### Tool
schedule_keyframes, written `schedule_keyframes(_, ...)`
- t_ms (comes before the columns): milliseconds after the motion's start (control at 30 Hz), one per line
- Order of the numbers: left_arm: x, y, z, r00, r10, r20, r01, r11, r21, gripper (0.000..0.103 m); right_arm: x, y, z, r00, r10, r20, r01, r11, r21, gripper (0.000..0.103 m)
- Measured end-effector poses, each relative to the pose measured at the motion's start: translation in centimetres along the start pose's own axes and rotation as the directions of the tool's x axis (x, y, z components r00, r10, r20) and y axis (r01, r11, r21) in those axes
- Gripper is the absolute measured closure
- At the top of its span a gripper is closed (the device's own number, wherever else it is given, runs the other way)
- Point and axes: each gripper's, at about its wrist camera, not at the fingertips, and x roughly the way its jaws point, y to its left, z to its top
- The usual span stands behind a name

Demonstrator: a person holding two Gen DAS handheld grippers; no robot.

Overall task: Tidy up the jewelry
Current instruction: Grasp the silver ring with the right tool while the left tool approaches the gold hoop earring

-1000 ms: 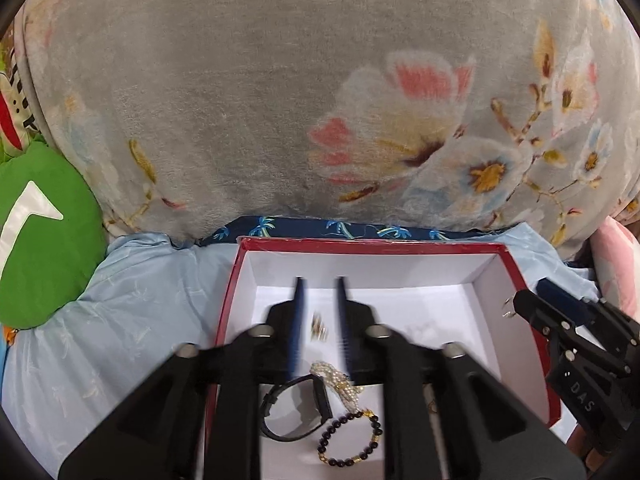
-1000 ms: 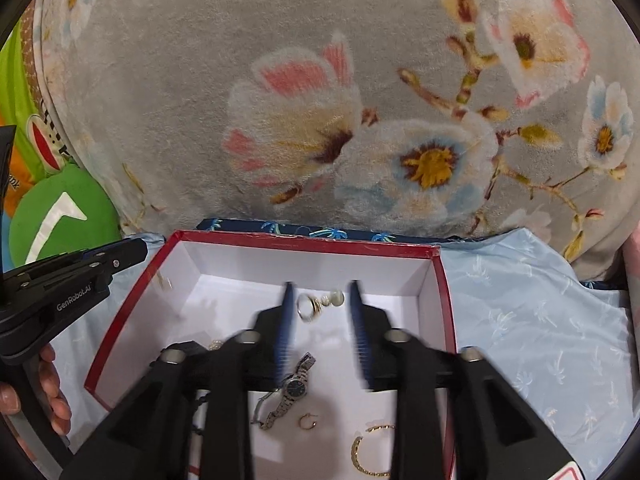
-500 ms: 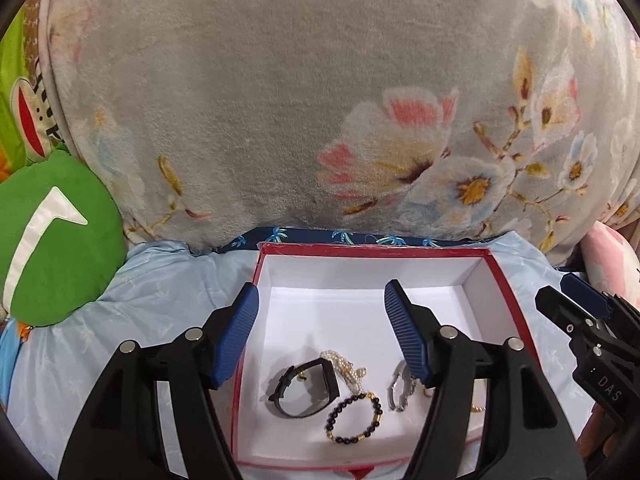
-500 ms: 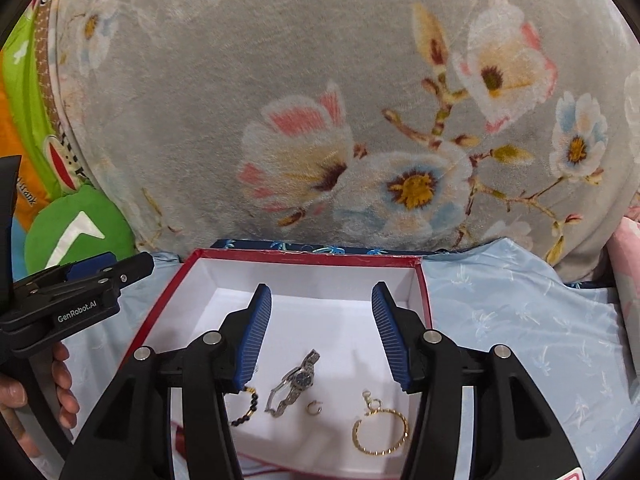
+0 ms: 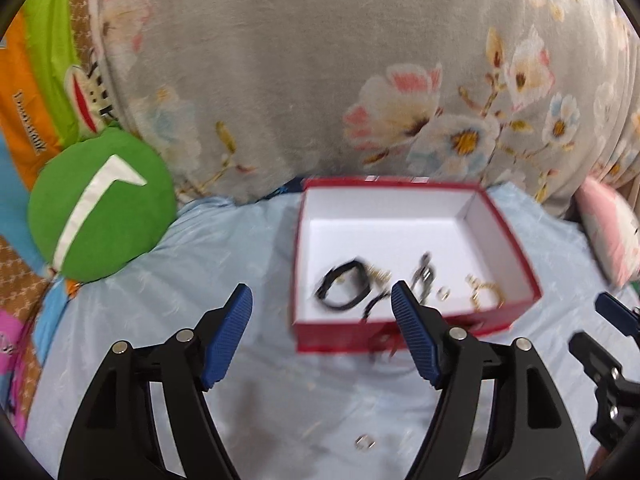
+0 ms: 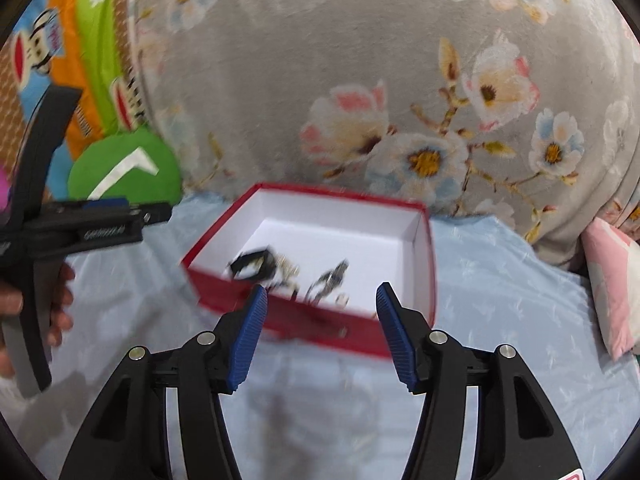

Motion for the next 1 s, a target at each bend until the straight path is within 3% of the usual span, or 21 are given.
schedule_keyframes(133,-0.4,0.9,-4.0,0.996,-0.006,-0.087,0.005,1.000,-0.015,0.033,-0.8,2.7,-5.1,0.992,0.068,-0.110,-0.068,0.998,0.000,0.047)
schedule_keyframes(333,-0.6,2.3,-9.9,0.981,0.029,-0.191,-0.040,0.998,-0.051,0.033,0.1,6.8,-11.6,0.952,0.158,-0.262,-0.156,0.987,0.028,0.047)
schedule_keyframes(667,-0.2,4.4,-14.9,0.956,0.013,-0.294,-0.055,0.989,-0.135,0.033,1.6,10.5,-14.9,0.923,0.185,-0.337,-0.193,0.981,0.012,0.048)
schedule_keyframes(733,-0.2,4.3,-15.2,0.954,0.013,-0.298,-0.054,0.990,-0.130,0.033,2.0,10.9,-15.3,0.919,0.183,-0.349,-0.194,0.981,0.003,0.052)
schedule_keyframes(833,-0.1,4.3,-15.4,0.953,0.002,-0.304,-0.046,0.989,-0.138,0.033,2.6,11.4,-15.9,0.911,0.174,-0.374,-0.190,0.982,-0.006,0.066)
schedule_keyframes(933,0.1,4.1,-15.3,0.952,-0.002,-0.305,-0.041,0.990,-0.136,0.033,2.6,11.5,-16.0,0.919,0.154,-0.364,-0.174,0.984,-0.023,0.073)
schedule_keyframes(967,0.2,4.1,-15.3,0.952,-0.005,-0.306,-0.038,0.990,-0.137,0.033,2.6,11.4,-16.0,0.919,0.153,-0.362,-0.172,0.985,-0.021,0.084)
schedule_keyframes(1000,0.4,4.0,-15.2,0.951,-0.013,-0.309,-0.031,0.990,-0.137,0.033,2.6,11.3,-16.0,0.919,0.154,-0.362,-0.171,0.985,-0.017,0.085)
